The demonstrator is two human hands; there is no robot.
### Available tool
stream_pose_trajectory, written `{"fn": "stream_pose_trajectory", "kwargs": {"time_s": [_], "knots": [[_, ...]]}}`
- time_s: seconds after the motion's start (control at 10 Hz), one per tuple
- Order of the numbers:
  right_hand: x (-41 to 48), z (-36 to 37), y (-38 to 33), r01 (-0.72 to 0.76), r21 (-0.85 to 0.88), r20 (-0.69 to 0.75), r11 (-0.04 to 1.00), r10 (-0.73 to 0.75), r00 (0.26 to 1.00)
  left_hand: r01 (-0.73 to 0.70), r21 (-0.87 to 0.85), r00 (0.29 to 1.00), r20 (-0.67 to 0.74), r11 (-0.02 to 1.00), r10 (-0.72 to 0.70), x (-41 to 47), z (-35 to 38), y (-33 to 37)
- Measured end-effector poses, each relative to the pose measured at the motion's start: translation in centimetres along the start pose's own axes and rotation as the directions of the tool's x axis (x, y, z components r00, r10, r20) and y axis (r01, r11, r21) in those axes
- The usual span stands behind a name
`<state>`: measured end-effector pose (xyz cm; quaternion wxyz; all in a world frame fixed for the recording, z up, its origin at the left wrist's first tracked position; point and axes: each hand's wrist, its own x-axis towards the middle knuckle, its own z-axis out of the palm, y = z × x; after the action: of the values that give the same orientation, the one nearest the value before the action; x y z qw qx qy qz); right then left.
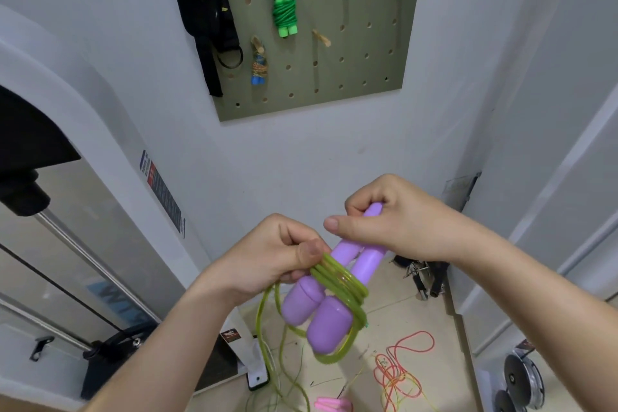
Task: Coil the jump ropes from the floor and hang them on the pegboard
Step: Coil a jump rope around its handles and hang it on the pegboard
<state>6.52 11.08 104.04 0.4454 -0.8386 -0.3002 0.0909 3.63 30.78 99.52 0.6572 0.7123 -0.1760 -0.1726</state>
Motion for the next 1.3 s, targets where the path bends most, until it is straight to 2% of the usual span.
{"fn": "stream_pose_trajectory", "kwargs": {"time_s": [0.1, 0.2, 0.3, 0.4, 0.5, 0.6, 0.7, 0.8, 0.9, 1.0, 1.1, 1.2, 1.3], "knots": [[0.1, 0.9, 0.2, -0.044, 0.187, -0.028, 0.981, 0.050, 0.998, -0.009, -0.191, 1.000, -0.026, 0.982, 0.004, 0.4, 0.9, -1.0], [0.6, 1.9, 0.9, -0.115, 0.387, -0.136, 0.915, 0.180, 0.974, 0.073, -0.410, 0.959, -0.220, 0.909, -0.176, 0.5, 1.8, -1.0], [1.0, 3.0, 1.9, -0.136, 0.584, -0.190, 0.800, 0.297, 0.936, 0.038, -0.627, 0.950, -0.219, 0.778, -0.222, 1.0, 1.1, -3.9], [1.1, 4.4, 2.2, -0.135, 0.717, -0.159, 0.684, 0.348, 0.924, 0.198, -0.925, 0.968, 0.132, 0.324, -0.214, 1.5, 0.1, -5.9], [1.3, 5.4, 2.2, -0.128, 0.819, -0.125, 0.560, 0.392, 0.911, -0.121, -0.588, 0.984, -0.174, 0.799, 0.021, 1.0, 1.8, -2.0], [1.8, 6.0, 2.3, -0.077, 0.871, -0.180, 0.485, 0.461, 0.869, -0.201, -0.366, 0.866, -0.500, 0.909, -0.011, 1.8, 3.2, -1.6], [2.5, 6.5, 2.2, -0.010, 0.876, -0.273, 0.482, 0.514, 0.813, -0.185, -0.173, 0.750, -0.661, 0.967, 0.025, 2.5, 3.4, -2.9], [3.4, 6.1, 2.4, 0.038, 0.788, -0.452, 0.615, 0.536, 0.713, -0.138, -0.020, 0.793, -0.602, 0.990, 0.098, 2.3, 4.2, -3.7], [4.0, 5.6, 3.1, -0.004, 0.502, -0.685, 0.865, 0.400, 0.609, 0.035, 0.397, 0.815, -0.543, 0.917, 0.204, 1.7, 4.7, -4.4], [4.2, 5.8, 4.0, -0.061, 0.198, -0.775, 0.978, 0.194, 0.601, 0.168, 0.570, 0.816, -0.539, 0.804, 0.211, 1.6, 4.1, -3.6], [4.4, 5.5, 4.8, -0.080, -0.007, -0.811, 0.997, 0.041, 0.583, 0.232, 0.623, 0.846, -0.509, 0.747, 0.161, 1.4, 3.5, -2.7], [4.6, 5.1, 4.7, -0.053, -0.187, -0.801, 0.981, -0.121, 0.586, 0.192, 0.384, 0.880, -0.475, 0.903, 0.014, 1.4, 3.1, -2.2], [4.6, 4.9, 4.4, -0.066, -0.322, -0.773, 0.945, -0.222, 0.595, 0.177, 0.011, 0.890, -0.428, 0.984, -0.156, 1.4, 3.0, -1.9]]}}
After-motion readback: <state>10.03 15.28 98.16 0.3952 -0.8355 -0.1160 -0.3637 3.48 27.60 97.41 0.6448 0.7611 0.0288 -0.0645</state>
